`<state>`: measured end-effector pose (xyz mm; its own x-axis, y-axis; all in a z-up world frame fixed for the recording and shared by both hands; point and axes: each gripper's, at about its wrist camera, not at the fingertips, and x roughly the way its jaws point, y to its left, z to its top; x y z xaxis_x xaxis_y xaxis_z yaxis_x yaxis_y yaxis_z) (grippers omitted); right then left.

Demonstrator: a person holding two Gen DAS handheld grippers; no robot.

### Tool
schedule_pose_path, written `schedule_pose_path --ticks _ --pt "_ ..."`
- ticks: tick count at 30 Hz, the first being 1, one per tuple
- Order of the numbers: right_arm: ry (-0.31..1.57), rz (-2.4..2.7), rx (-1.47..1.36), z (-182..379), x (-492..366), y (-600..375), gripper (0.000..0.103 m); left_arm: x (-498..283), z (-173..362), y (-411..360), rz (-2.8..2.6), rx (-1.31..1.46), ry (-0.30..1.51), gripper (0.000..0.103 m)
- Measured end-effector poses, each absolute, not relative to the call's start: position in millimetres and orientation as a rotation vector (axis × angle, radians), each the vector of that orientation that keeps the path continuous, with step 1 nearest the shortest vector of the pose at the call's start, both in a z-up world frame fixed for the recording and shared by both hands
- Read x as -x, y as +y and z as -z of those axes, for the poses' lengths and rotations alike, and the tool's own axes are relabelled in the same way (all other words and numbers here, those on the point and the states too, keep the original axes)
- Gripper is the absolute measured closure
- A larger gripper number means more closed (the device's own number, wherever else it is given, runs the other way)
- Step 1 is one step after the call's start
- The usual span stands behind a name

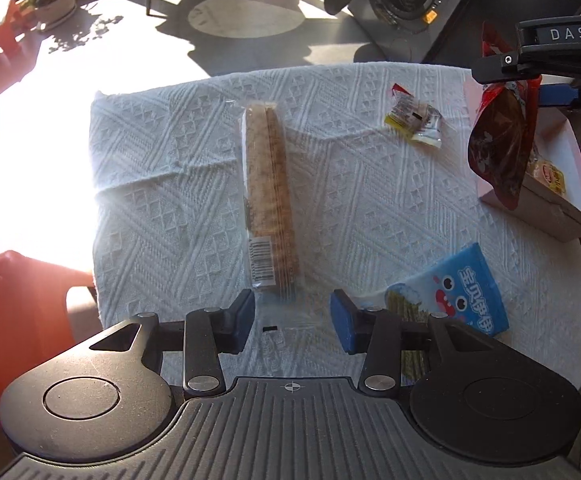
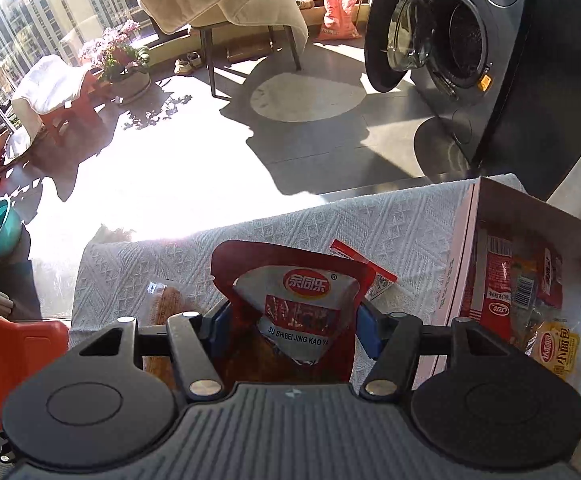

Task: Organize snacks
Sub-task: 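Lift the roast-duck pouch with the right gripper toward the pink box, then grasp the red-topped clear packet with the left gripper while the right holds the duck pouch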

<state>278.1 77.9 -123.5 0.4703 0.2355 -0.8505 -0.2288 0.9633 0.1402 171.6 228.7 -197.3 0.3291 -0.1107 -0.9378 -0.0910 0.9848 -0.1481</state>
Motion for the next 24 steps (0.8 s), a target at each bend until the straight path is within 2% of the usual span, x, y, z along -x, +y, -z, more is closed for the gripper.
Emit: schedule_pose_path --ticks 3,6,14,20,24 --pt "0.999 -0.22 0.003 113 -271 43 0.042 -175 198 213 0.03 0.16 1.241 0.057" --pt "1.041 -0.196 -0.017 117 -264 12 0.042 -180 197 203 0.031 0.153 1.223 0.057" --pt "1.296 -0.105 0.004 190 -207 -59 0.041 -227 201 218 -0.145 0.159 1.163 0.057" --pt "1.376 -0.085 0.068 232 -173 -75 0.041 -281 189 167 0.101 0.136 1.083 0.057" --pt "1.373 -0.1 0.066 240 -168 -80 0.029 -329 207 107 0.221 -0.023 1.055 0.055"
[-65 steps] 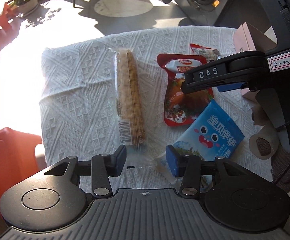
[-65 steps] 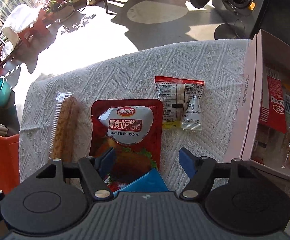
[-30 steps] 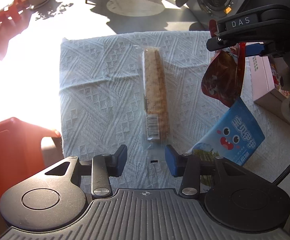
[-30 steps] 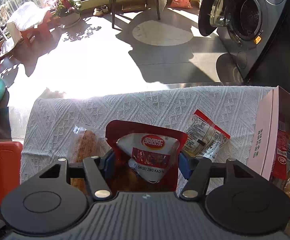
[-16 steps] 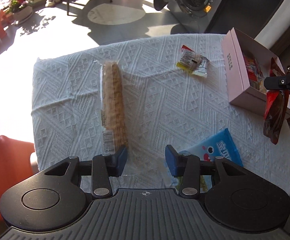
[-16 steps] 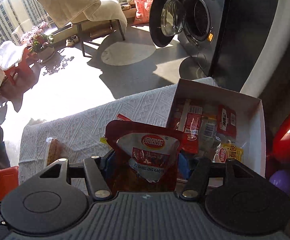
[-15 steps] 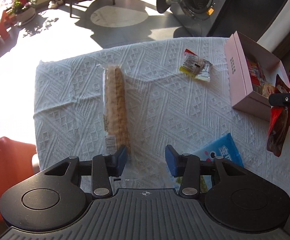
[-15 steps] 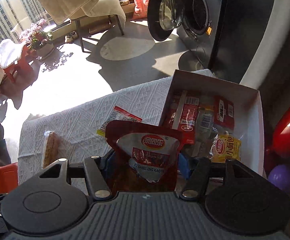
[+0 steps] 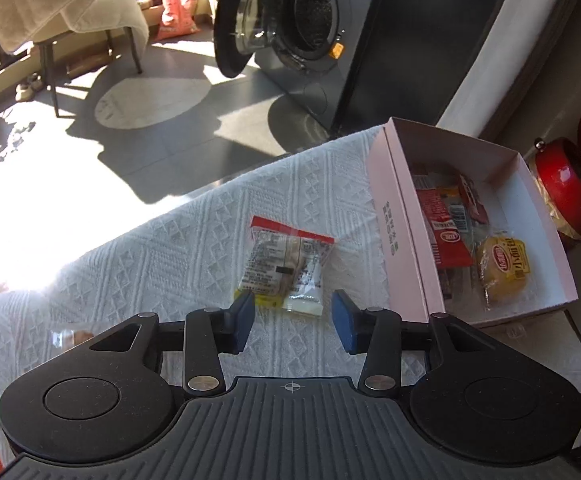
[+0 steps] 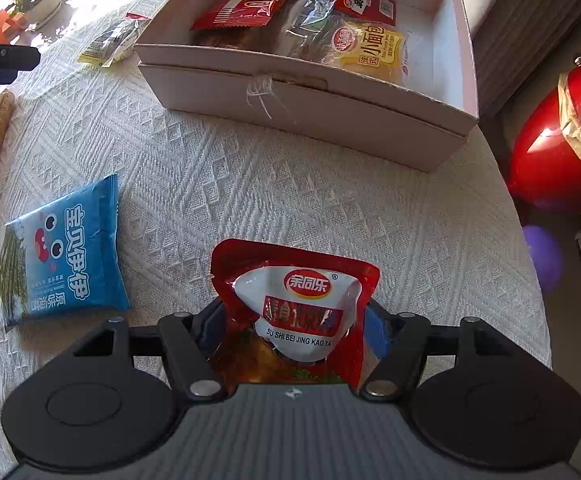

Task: Organize snacks
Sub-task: 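Grasp the red-topped clear packet with the left gripper while the right holds the duck pouch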

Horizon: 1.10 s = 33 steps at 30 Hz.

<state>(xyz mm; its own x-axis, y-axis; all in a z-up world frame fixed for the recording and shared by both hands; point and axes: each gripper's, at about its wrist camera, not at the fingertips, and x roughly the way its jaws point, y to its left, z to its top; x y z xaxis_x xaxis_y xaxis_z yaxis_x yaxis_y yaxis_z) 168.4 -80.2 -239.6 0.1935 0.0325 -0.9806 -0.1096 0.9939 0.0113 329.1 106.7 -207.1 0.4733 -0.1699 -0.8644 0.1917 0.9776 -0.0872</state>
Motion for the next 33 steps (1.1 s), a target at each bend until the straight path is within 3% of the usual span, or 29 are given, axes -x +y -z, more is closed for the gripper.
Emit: schedule_pose_path --ticks 7,12,20,24,28,33 --pt "1.34 -0.111 0.034 251 -158 -91 0.009 -381 241 71 0.161 -0.223 1.124 0.055" --pt "1.296 -0.104 0.048 257 -142 -94 0.0 -398 248 89 0.141 -0.106 1.174 0.047" --pt "1.246 -0.111 0.056 261 -128 -99 0.0 -390 256 68 0.265 -0.075 1.21 0.047" --pt "1.241 -0.116 0.061 261 -126 -97 0.0 -379 257 61 0.266 -0.105 1.215 0.054" --pt "1.234 -0.119 0.063 259 -127 -97 0.0 -348 256 66 0.275 -0.121 1.229 0.078" --pt "1.222 -0.115 0.06 260 -123 -97 0.0 -296 253 86 0.278 -0.067 1.281 0.082"
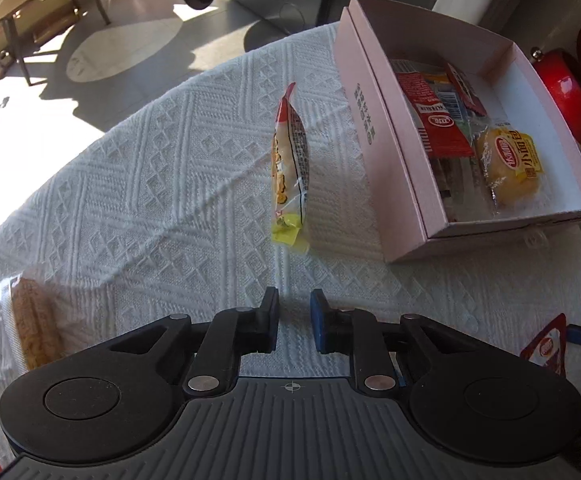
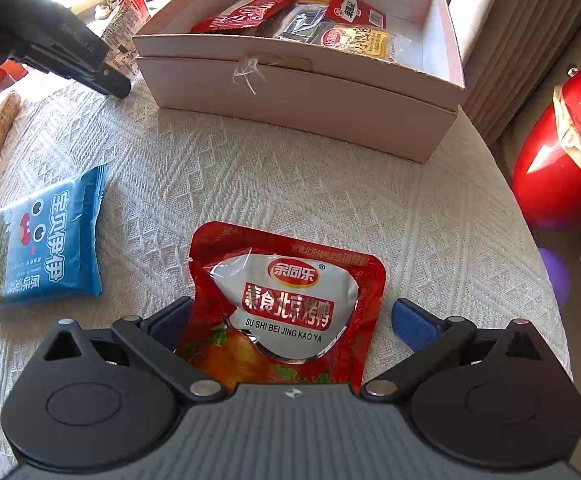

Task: Organize snacks
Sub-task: 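Grasp the red-topped clear packet with the left gripper while the right holds the duck pouch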

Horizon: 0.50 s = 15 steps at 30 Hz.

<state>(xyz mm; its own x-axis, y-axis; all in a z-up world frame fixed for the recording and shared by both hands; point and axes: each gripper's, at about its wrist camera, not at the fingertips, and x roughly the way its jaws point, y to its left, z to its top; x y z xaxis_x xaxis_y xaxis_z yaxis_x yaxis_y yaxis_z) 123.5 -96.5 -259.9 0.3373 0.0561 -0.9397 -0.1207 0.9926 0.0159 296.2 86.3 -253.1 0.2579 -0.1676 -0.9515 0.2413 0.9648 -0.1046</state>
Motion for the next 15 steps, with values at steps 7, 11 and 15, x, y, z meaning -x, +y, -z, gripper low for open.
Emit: schedule_pose_path --ticks 7,11,15 --pt "1.199 -0.105 0.053 260 -118 -97 0.0 -246 239 115 0.258 0.086 1.266 0.081" --pt "1.186 -0.098 0.049 260 -116 -96 0.0 -279 220 118 0.202 0.1 1.146 0.078" --pt "1.172 -0.089 0.045 259 -113 -95 0.0 -326 212 103 0.151 0.025 1.048 0.077"
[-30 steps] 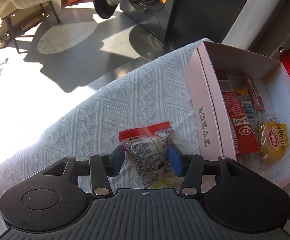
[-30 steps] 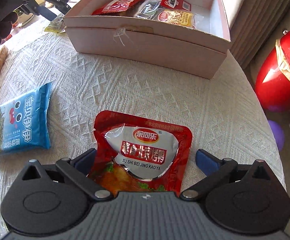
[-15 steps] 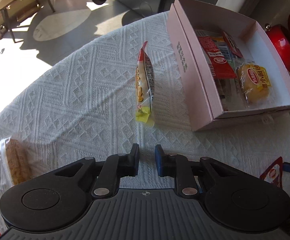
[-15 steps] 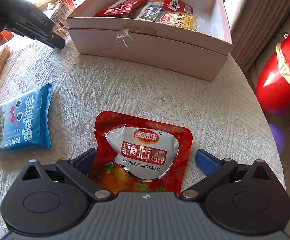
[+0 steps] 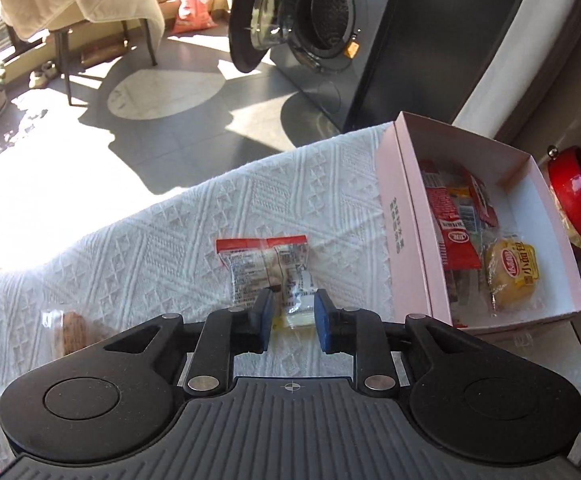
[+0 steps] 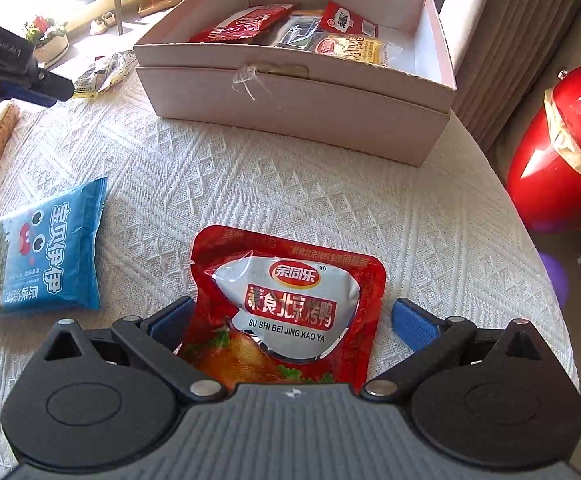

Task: Organize snacks
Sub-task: 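Grasp the red-topped clear packet with the left gripper while the right holds the duck pouch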

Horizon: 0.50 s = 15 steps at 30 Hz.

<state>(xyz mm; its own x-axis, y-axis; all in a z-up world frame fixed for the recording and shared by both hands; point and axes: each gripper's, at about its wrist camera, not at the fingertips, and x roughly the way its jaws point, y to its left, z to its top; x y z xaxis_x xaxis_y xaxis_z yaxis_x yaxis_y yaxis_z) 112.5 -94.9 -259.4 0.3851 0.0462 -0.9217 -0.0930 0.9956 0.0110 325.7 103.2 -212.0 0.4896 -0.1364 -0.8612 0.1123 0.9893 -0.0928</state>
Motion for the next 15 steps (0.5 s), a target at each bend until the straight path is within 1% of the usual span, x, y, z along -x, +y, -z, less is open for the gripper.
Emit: schedule_pose_path --ticks 3,4,6,8,9,10,12,15 --pt "1.18 -0.082 0.041 258 -113 -95 0.0 -344 222 80 0.157 -0.104 1.054 0.076" --pt "1.182 -0.082 0.041 258 -114 -96 0.0 -347 228 70 0.17 -0.161 1.065 0.074" --pt "1.182 -0.082 0.04 259 -115 -96 0.0 -349 239 56 0.192 -0.241 1.09 0.074" --pt "1.175 -0.083 0.041 259 -114 -96 0.0 -345 253 42 0.223 -0.304 1.117 0.07" --pt "1.169 -0.085 0.042 259 -113 -96 0.0 -341 254 37 0.241 -0.338 1.116 0.062" --pt "1.163 -0.086 0.042 259 -112 -97 0.0 -339 257 32 0.268 -0.36 1.131 0.05" --pt "1.151 -0.087 0.042 259 -110 -97 0.0 -335 259 33 0.299 -0.343 1.15 0.039" --pt "1.14 -0.089 0.043 260 -109 -98 0.0 -339 259 38 0.294 -0.294 1.171 0.038"
